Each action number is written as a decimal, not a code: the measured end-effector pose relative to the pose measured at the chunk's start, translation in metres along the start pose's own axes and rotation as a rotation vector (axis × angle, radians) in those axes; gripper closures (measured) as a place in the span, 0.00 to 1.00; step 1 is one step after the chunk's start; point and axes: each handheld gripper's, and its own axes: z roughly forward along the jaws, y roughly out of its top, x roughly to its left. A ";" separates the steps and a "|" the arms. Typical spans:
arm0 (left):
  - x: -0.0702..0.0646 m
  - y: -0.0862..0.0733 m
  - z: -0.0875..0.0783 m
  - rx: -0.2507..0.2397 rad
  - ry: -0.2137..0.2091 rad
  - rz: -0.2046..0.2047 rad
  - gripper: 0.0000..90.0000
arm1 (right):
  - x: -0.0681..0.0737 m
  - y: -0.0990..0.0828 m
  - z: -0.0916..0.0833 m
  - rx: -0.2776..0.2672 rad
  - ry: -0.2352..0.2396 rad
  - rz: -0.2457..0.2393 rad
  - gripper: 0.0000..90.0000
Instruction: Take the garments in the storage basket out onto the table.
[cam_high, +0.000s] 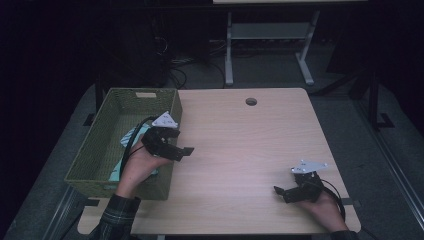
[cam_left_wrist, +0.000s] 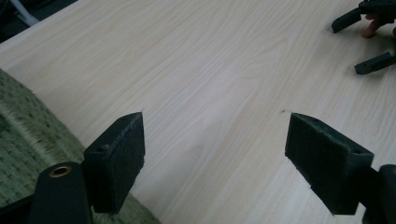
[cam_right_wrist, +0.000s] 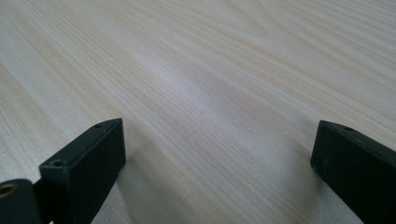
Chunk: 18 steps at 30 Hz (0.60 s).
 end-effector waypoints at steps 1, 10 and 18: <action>0.001 -0.001 -0.001 -0.004 0.002 -0.006 0.22 | 0.000 0.000 0.000 0.001 0.000 0.000 0.03; 0.012 -0.007 -0.013 -0.010 0.025 -0.023 0.24 | 0.000 0.000 0.000 -0.003 -0.001 -0.004 0.03; 0.022 -0.014 -0.023 -0.008 0.049 -0.048 0.25 | 0.000 0.000 0.000 -0.002 -0.001 -0.004 0.03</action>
